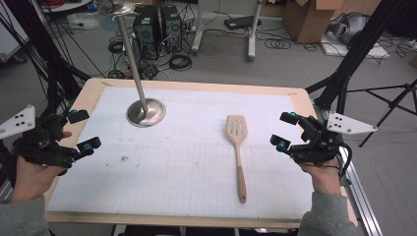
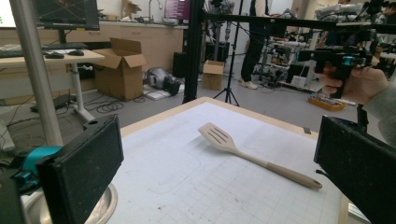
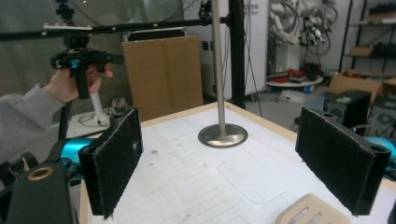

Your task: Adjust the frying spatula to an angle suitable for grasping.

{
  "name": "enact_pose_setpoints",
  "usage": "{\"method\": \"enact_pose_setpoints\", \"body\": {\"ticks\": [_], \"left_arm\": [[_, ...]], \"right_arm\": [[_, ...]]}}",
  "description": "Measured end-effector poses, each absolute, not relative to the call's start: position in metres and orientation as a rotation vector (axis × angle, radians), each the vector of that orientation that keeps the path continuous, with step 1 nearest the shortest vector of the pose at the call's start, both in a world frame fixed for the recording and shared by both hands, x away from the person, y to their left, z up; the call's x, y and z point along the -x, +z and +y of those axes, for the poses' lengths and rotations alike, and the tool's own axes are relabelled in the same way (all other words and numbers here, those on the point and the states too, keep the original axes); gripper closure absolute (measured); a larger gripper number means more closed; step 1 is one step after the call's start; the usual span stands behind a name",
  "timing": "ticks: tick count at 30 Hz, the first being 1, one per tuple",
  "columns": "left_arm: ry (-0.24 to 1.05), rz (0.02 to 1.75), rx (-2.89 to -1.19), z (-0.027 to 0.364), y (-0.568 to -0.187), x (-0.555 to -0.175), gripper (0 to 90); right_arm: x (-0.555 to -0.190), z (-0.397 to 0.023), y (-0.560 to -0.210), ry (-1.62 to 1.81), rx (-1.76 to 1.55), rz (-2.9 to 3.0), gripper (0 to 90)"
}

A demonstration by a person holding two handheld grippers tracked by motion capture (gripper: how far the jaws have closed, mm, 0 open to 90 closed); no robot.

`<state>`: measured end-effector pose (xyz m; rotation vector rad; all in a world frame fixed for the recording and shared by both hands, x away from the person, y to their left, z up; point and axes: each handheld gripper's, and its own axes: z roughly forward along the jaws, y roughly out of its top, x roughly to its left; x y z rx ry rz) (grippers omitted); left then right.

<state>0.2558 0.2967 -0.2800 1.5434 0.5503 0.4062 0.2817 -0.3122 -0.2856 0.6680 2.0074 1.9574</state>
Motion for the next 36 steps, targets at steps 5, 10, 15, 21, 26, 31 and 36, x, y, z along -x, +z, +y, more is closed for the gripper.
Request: {"method": "enact_pose_setpoints", "body": {"ticks": [5, 10, 15, 21, 26, 31, 36], "left_arm": [[0.401, 0.553, -1.548, 0.295, -0.281, -0.257, 1.8], [0.399, 0.56, -1.55, 0.296, -0.283, -0.259, 1.8], [0.4, 0.566, -1.552, 0.297, -0.284, -0.259, 1.8], [0.407, 0.572, -1.556, 0.297, -0.285, -0.259, 1.8], [0.413, 0.58, -1.561, 0.298, -0.287, -0.26, 1.8], [0.414, 0.578, -1.564, 0.297, -0.286, -0.259, 1.8], [0.412, 0.585, -1.567, 0.296, -0.287, -0.259, 1.8]], "right_arm": [[-0.287, -0.313, -0.296, 1.943, -0.724, 2.016, 17.1], [-0.292, -0.313, -0.305, 1.952, -0.726, 2.044, 34.8], [-0.295, -0.305, -0.31, 1.888, -0.684, 2.124, 51.0], [-0.294, -0.298, -0.313, 1.821, -0.611, 2.158, 67.5], [-0.295, -0.298, -0.319, 1.815, -0.623, 2.138, 80.9], [-0.298, -0.301, -0.326, 1.816, -0.67, 2.143, 89.1], [-0.302, -0.297, -0.331, 1.78, -0.687, 2.208, 89.3]]}}
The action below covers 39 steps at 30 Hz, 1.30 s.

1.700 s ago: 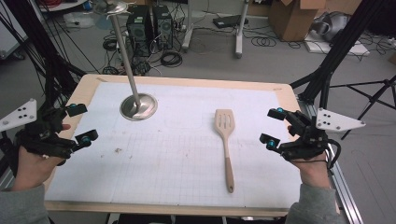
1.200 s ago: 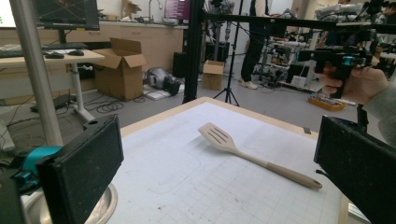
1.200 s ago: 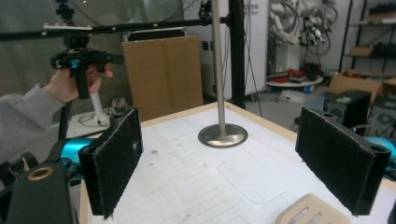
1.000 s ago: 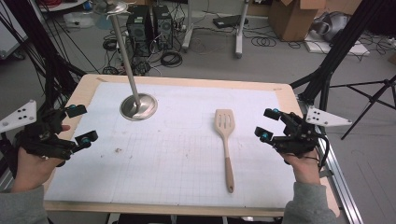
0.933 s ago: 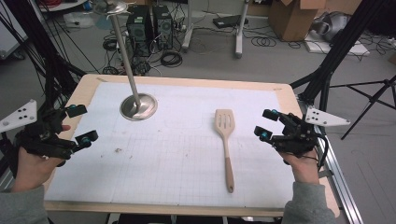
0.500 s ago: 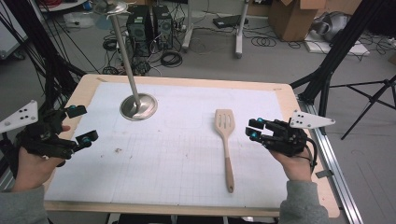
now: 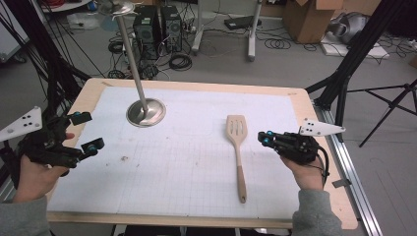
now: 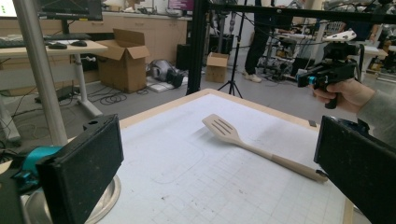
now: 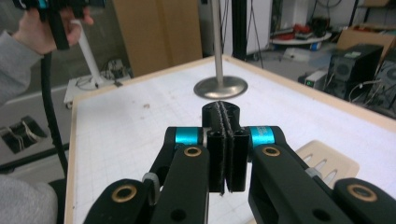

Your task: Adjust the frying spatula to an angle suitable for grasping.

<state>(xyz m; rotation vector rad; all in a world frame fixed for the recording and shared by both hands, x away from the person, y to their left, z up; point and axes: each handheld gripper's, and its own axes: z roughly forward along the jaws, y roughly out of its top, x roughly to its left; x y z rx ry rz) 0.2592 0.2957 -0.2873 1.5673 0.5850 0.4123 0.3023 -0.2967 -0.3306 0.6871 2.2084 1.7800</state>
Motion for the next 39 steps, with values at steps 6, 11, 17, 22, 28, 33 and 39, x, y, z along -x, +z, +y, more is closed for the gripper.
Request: {"method": "enact_pose_setpoints", "body": {"ticks": [6, 11, 17, 22, 28, 33, 39], "left_arm": [[0.408, 0.585, -1.576, 0.294, -0.288, -0.26, 1.8], [0.408, 0.59, -1.578, 0.294, -0.289, -0.26, 1.8], [0.408, 0.593, -1.583, 0.293, -0.29, -0.26, 1.8], [0.408, 0.595, -1.589, 0.293, -0.291, -0.26, 1.8], [0.405, 0.6, -1.589, 0.293, -0.292, -0.26, 1.8], [0.405, 0.604, -1.591, 0.293, -0.293, -0.26, 1.8], [0.406, 0.609, -1.593, 0.294, -0.294, -0.258, 1.8]], "right_arm": [[-0.308, -0.291, -0.348, 1.732, -0.71, 2.213, 89.3], [-0.313, -0.292, -0.36, 1.709, -0.739, 2.207, 89.3], [-0.317, -0.293, -0.372, 1.688, -0.789, 2.218, 89.3], [-0.321, -0.283, -0.38, 1.63, -0.813, 2.268, 89.3], [-0.326, -0.266, -0.393, 1.556, -0.794, 2.347, 89.3], [-0.331, -0.256, -0.402, 1.489, -0.797, 2.377, 89.3], [-0.339, -0.25, -0.41, 1.432, -0.79, 2.392, 89.3]]}}
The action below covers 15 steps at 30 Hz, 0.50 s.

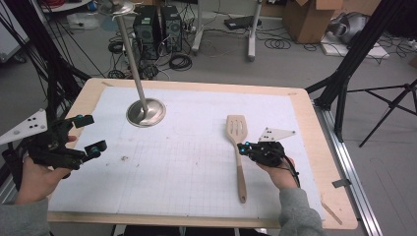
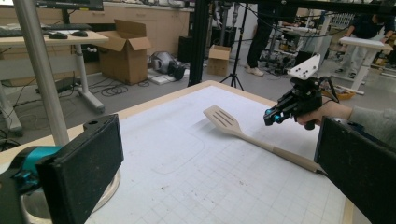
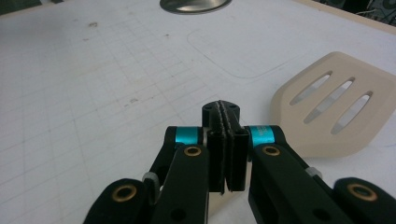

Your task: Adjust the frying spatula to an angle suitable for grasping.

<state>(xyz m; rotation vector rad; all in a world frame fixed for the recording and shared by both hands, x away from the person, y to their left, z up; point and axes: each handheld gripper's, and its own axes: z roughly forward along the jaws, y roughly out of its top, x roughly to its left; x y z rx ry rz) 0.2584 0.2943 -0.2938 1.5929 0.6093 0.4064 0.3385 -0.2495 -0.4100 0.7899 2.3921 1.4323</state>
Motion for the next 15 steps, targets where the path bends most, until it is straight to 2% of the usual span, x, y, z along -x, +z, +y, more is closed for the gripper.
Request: {"method": "enact_pose_setpoints", "body": {"ticks": [15], "left_arm": [[0.41, 0.625, -1.603, 0.297, -0.298, -0.255, 1.8]], "right_arm": [[-0.358, -0.249, -0.424, 1.402, -0.794, 2.422, 89.3]]}}
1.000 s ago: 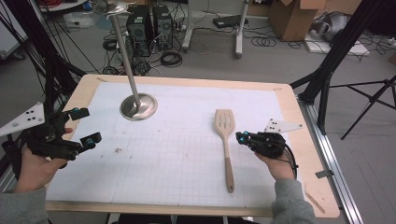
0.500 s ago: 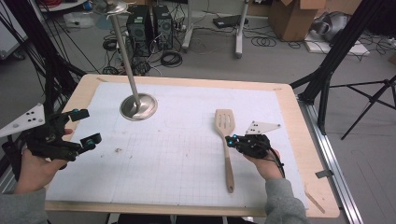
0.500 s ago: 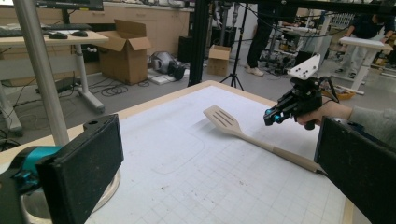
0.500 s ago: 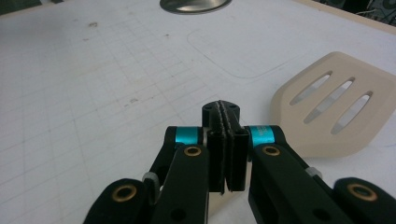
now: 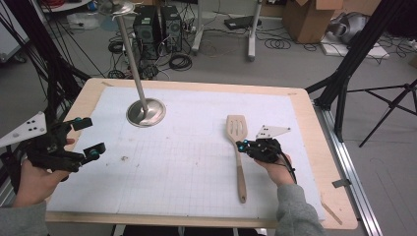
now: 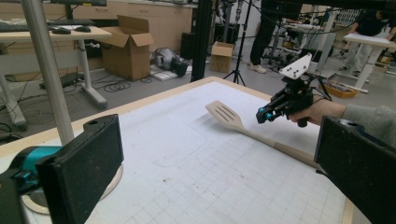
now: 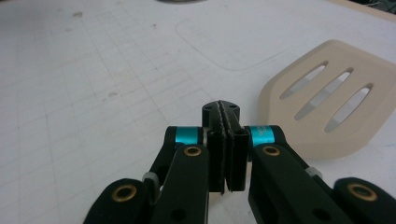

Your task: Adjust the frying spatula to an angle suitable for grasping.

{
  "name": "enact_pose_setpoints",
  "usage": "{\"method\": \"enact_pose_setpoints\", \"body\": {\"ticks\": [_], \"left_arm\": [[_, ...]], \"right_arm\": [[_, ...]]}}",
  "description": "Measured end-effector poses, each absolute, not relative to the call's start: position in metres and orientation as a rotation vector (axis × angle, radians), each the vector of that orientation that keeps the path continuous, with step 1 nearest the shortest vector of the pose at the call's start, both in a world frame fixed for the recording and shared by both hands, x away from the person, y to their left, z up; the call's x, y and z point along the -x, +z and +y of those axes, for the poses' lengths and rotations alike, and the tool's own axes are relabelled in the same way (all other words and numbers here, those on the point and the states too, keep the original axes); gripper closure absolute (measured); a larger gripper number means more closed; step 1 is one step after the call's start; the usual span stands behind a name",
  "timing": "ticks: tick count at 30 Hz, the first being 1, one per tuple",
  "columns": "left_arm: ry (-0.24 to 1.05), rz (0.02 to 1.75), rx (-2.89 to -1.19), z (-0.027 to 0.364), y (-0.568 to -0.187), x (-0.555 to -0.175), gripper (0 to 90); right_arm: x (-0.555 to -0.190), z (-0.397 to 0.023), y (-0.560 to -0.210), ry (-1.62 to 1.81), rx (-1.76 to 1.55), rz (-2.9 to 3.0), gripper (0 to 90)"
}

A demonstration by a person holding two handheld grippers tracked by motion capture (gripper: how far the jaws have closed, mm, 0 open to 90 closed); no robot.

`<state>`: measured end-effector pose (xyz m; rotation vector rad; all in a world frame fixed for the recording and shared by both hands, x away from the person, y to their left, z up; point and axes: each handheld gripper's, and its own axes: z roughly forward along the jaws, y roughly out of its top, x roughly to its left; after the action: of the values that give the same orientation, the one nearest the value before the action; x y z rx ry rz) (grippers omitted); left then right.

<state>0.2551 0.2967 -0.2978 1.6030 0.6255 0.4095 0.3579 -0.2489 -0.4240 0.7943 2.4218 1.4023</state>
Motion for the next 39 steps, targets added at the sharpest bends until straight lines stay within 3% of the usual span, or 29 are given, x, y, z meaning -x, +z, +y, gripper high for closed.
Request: {"method": "enact_pose_setpoints", "body": {"ticks": [39], "left_arm": [[0.403, 0.654, -1.624, 0.297, -0.305, -0.254, 1.8]], "right_arm": [[-0.376, -0.218, -0.443, 1.082, -0.722, 2.57, 89.4]]}}
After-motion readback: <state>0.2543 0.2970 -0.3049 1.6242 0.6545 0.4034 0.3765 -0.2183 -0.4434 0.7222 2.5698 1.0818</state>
